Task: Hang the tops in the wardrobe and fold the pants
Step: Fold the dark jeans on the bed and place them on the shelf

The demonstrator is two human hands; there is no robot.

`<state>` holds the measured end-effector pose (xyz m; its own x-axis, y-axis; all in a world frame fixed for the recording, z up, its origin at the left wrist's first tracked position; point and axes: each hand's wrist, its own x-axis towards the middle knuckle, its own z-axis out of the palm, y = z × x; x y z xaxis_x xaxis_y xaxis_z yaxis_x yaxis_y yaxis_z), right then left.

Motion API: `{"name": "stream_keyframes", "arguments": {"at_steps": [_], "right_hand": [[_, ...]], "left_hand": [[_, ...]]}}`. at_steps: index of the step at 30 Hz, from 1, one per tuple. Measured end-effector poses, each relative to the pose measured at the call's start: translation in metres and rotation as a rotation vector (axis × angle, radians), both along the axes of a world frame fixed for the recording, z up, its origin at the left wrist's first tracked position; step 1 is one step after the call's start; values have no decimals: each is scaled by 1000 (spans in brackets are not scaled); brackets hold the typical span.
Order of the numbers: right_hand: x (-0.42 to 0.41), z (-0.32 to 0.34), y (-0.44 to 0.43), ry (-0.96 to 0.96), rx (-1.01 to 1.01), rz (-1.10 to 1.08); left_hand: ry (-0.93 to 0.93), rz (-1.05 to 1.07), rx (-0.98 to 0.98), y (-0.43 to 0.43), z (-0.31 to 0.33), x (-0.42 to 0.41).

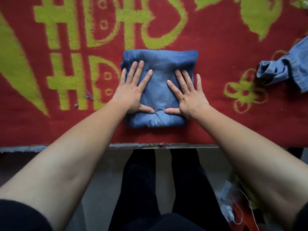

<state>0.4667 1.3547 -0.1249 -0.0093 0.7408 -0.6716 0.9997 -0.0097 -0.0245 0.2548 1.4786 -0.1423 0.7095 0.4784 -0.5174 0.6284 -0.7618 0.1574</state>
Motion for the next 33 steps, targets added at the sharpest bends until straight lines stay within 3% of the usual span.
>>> {"name": "stream_keyframes", "arguments": {"at_steps": [5, 9, 10, 11, 14, 17, 22, 26, 33], "right_hand": [[2, 28, 5, 61, 39, -1], [15, 52, 40, 196, 468, -133], [21, 54, 56, 203, 490, -177], [26, 55, 73, 218, 434, -215], [34, 52, 124, 275, 0, -260], [30, 61, 150, 180, -203, -202], [10, 103, 136, 71, -291, -87], [-7, 132, 96, 69, -339, -134], [-40, 181, 37, 28, -11, -21]], "left_hand": [[74, -25, -16, 5, 24, 8], [-238, 58, 110, 41, 41, 13], [-244, 102, 93, 54, 42, 17], [-203, 144, 21, 67, 42, 21], [14, 179, -225, 93, 42, 43], [120, 134, -232, 96, 49, 61], [192, 76, -171, 70, 84, 63], [161, 104, -120, 24, 118, 33], [114, 289, 50, -43, 186, -2]]}}
